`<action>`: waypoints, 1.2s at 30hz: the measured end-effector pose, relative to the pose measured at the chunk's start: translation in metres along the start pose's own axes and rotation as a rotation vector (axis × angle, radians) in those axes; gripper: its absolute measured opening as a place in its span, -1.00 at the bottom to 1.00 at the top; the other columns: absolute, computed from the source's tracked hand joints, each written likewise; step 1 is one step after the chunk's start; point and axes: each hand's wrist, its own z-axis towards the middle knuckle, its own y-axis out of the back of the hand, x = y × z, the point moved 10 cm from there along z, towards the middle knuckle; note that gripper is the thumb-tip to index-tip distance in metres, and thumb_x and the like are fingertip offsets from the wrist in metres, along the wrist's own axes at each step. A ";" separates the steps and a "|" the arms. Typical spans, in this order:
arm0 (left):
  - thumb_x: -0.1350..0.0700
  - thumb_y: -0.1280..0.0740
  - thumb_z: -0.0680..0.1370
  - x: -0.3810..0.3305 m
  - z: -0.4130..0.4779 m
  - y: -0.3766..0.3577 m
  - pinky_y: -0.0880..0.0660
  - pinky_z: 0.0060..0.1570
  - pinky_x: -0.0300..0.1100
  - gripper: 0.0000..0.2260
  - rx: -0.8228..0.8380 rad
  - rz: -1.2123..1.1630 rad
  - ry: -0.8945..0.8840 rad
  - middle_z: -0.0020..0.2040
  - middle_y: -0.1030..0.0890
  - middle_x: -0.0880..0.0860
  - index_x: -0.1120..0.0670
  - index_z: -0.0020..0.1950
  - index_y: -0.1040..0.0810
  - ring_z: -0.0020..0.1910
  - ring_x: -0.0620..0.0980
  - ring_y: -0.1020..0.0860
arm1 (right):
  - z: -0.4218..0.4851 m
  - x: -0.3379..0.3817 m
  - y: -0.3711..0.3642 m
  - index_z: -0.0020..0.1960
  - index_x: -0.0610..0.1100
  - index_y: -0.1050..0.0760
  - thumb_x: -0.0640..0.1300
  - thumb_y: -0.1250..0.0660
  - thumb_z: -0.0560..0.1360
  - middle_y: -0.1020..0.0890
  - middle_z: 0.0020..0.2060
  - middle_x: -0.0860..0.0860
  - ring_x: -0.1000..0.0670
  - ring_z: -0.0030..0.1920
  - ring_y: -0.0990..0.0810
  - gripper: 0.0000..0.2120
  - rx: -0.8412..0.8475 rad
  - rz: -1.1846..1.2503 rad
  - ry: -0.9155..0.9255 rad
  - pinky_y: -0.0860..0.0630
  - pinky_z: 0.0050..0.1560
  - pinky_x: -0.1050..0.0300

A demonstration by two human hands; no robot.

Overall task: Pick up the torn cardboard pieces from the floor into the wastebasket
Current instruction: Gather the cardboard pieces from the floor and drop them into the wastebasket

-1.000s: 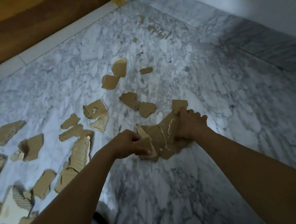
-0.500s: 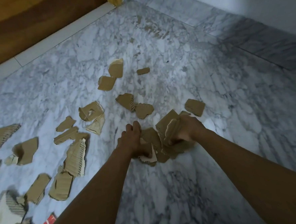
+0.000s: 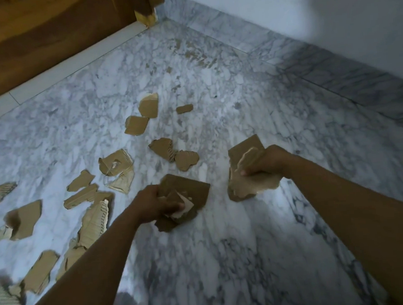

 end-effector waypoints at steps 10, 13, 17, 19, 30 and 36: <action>0.19 -0.53 0.43 -0.004 -0.025 0.029 -0.62 -0.31 -0.18 -0.77 -0.018 -0.416 -0.058 -0.11 -0.74 0.12 0.14 0.06 -0.65 -0.18 0.07 -0.72 | 0.006 -0.002 -0.070 0.57 0.02 0.05 0.15 -0.66 0.09 -0.33 0.36 -0.15 -0.22 0.29 -0.45 0.27 -0.161 -0.020 -0.286 -0.50 -0.01 -0.04; 0.17 -0.56 0.40 -0.006 -0.024 0.024 -0.63 -0.28 -0.13 -0.71 -0.018 -0.447 -0.069 -0.11 -0.74 0.10 0.14 0.09 -0.64 -0.17 0.07 -0.72 | 0.015 -0.011 -0.071 0.54 -0.11 -0.17 0.18 -0.67 0.12 -0.47 0.34 -0.10 -0.19 0.34 -0.47 0.16 -0.136 -0.010 -0.298 -0.46 0.31 -0.11; 0.01 -0.64 0.25 -0.010 -0.020 0.025 -0.66 -0.09 0.06 -0.56 -0.038 -0.425 -0.092 -0.09 -0.74 0.09 0.09 0.07 -0.66 -0.12 0.12 -0.72 | 0.014 -0.021 -0.076 0.50 -0.20 -0.27 0.23 -0.66 0.19 -0.45 0.41 -0.12 -0.15 0.40 -0.44 0.08 -0.024 0.033 -0.260 -0.42 0.24 0.07; 0.01 -0.63 0.27 -0.016 -0.019 0.032 -0.66 -0.11 0.04 -0.58 -0.039 -0.409 -0.108 -0.11 -0.74 0.09 0.10 0.06 -0.66 -0.12 0.12 -0.72 | 0.013 -0.007 -0.067 0.53 -0.14 -0.27 0.30 -0.66 0.11 -0.43 0.44 -0.09 -0.11 0.42 -0.43 0.16 0.007 0.022 -0.161 -0.41 0.26 0.10; -0.02 -0.61 0.26 -0.040 0.009 0.048 -0.60 -0.37 -0.24 -0.63 -0.003 -0.281 -0.129 -0.26 -0.73 -0.05 0.08 -0.02 -0.65 -0.24 -0.03 -0.71 | 0.049 0.009 0.036 0.35 -0.19 -0.49 0.09 -0.57 0.35 -0.56 0.31 -0.14 -0.15 0.27 -0.54 -0.32 -0.171 0.014 -0.099 -0.49 0.22 0.04; -0.11 -0.62 0.29 -0.034 0.031 0.009 -0.64 -0.10 -0.14 -0.63 0.211 0.047 -0.049 -0.07 -0.73 -0.04 -0.06 0.03 -0.66 -0.10 -0.05 -0.70 | 0.056 -0.005 0.000 0.48 -0.17 -0.30 0.24 -0.54 0.34 -0.44 0.34 -0.14 -0.18 0.34 -0.44 -0.12 -0.173 -0.150 -0.180 -0.45 0.11 -0.01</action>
